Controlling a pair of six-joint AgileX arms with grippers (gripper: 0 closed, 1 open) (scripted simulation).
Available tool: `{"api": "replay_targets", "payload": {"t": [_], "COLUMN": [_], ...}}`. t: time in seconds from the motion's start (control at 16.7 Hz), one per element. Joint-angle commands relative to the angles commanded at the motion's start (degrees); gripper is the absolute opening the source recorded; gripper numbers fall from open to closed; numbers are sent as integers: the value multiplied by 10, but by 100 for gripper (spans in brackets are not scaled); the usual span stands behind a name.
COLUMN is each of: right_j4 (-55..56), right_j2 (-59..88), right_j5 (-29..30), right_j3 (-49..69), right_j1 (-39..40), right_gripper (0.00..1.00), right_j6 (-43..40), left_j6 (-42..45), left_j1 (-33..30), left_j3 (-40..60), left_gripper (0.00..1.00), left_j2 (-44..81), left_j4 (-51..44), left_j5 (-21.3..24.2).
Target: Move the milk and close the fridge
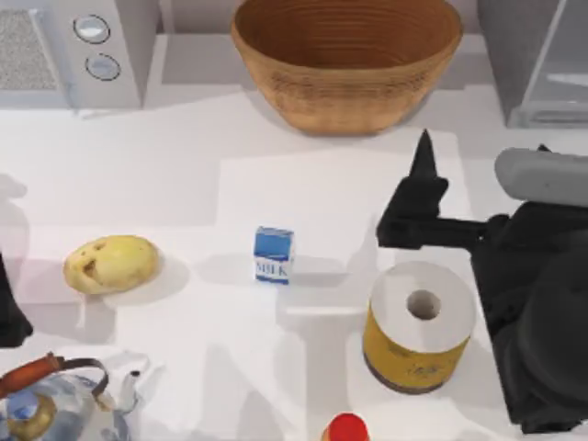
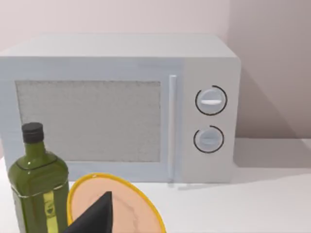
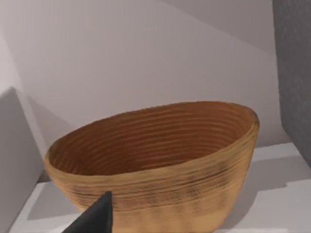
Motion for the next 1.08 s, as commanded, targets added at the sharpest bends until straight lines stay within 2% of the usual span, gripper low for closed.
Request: {"api": "replay_targets", "payload": {"t": [0.3, 0.54, 0.78, 1.08], "right_j4": [-86, -191, -279, -297], "right_j2": [287, 483, 590, 608], "right_j5": [60, 118, 164, 175], "right_j3": [241, 385, 447, 453], "right_j1": [48, 80, 90, 90], "right_gripper": [100, 100, 100, 100], "right_j6": [135, 238, 308, 321], "left_j6": [0, 0, 0, 0], "left_j1": [0, 0, 0, 0], "left_j3": [0, 0, 0, 0], "left_gripper": [100, 100, 100, 100], "left_j2": [0, 0, 0, 0], "left_j4": [0, 0, 0, 0], "left_j5": [0, 0, 0, 0]}}
